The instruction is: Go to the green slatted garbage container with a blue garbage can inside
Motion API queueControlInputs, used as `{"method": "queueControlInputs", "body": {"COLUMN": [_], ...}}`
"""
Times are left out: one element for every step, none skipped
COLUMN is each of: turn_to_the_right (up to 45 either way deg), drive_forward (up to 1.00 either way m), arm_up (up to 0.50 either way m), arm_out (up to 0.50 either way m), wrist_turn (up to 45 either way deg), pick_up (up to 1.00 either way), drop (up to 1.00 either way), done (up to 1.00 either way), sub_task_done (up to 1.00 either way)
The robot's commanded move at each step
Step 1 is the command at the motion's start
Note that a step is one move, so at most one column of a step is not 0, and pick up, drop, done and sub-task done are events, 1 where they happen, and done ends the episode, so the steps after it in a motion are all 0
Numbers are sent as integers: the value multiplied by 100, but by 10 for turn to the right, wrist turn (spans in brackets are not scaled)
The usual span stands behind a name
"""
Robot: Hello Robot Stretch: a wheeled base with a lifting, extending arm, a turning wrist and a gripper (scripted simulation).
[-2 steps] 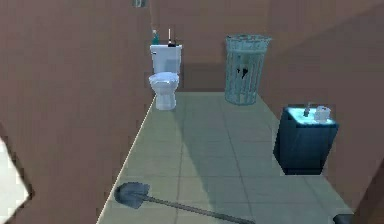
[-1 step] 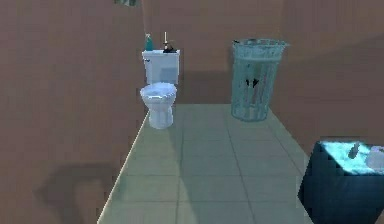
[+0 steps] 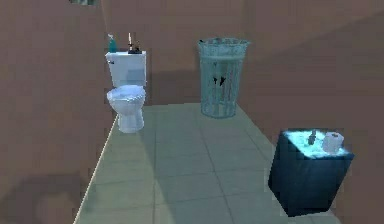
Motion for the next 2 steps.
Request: {"method": "queueControlInputs", "body": {"turn_to_the_right": [0, 30], "drive_forward": [100, 0], "arm_up": [0, 0], "arm_out": [0, 0], "wrist_turn": [0, 0], "pick_up": [0, 0], "drop": [0, 0], "done": [0, 0], "sub_task_done": [0, 0]}}
